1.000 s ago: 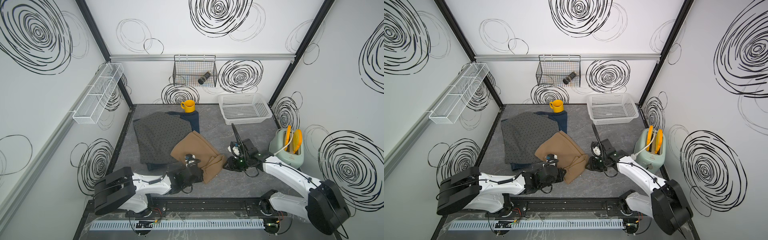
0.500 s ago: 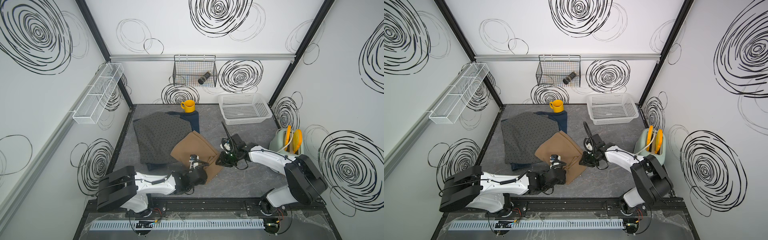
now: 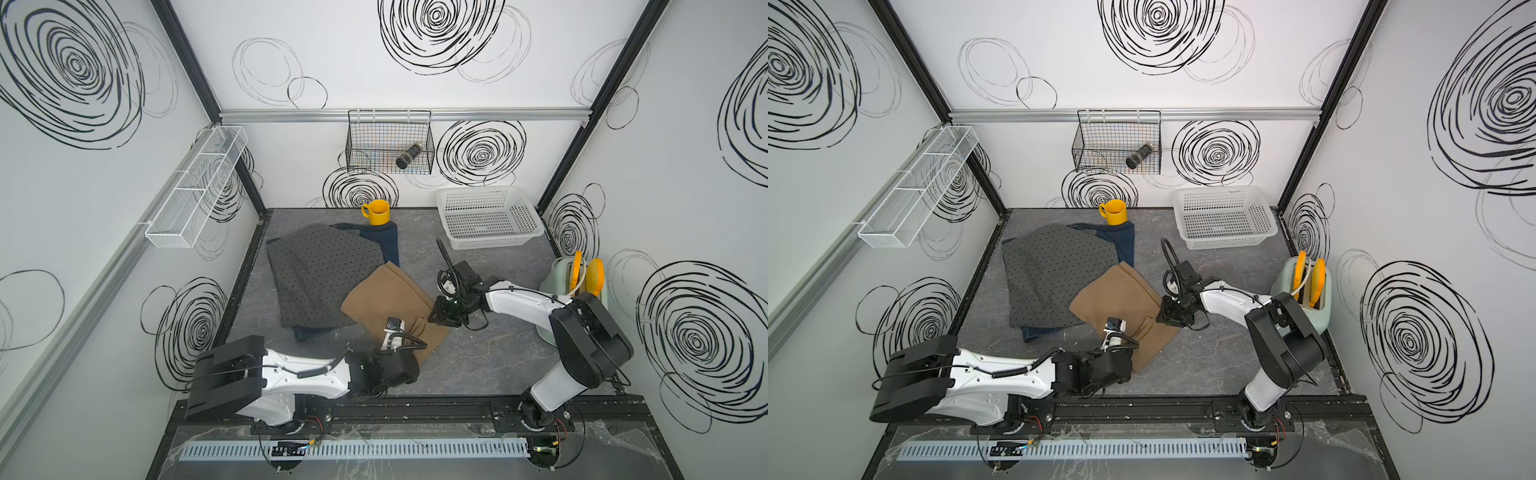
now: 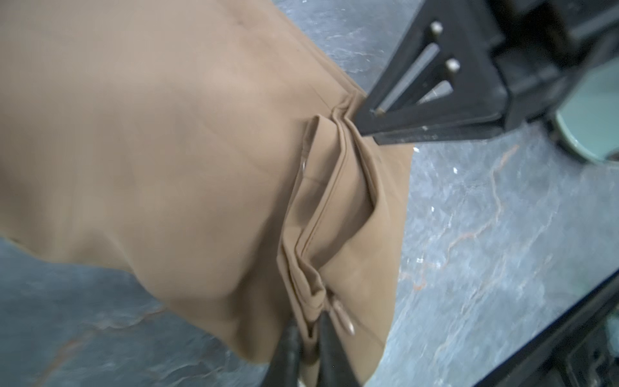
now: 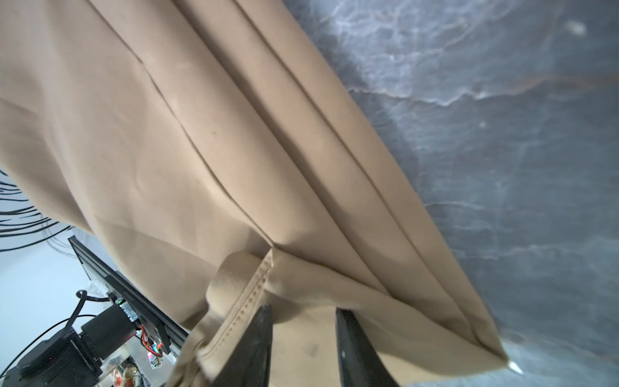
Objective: Roll up the skirts
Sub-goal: Roll the skirt at the center of the board.
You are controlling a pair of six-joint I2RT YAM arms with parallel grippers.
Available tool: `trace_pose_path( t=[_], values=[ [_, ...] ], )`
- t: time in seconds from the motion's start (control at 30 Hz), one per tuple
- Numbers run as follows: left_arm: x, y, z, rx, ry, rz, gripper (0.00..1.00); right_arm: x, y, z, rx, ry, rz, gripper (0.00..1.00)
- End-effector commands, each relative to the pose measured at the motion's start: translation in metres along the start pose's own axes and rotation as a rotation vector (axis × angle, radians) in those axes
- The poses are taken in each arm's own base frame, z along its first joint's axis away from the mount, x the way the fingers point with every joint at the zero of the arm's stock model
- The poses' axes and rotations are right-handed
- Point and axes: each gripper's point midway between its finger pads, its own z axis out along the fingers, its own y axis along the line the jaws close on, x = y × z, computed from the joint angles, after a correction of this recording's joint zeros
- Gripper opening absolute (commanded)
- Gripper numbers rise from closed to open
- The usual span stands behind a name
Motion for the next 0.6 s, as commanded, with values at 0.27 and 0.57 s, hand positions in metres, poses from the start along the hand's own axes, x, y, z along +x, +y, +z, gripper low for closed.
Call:
trace_pose_path(
  t=[0.27,0.57],
  values=[
    [-0.015,0.022,-0.004,-0.074,0.038,0.014,0.31,0.005,-0.011,0.006,0.087,0.011,0.036,0.34],
    [-0.054,-0.053,-0.053,0.080,-0.025,0.484,0.41,0.003,-0.020,0.007,0.123,-0.004,0.117,0.32]
  ],
)
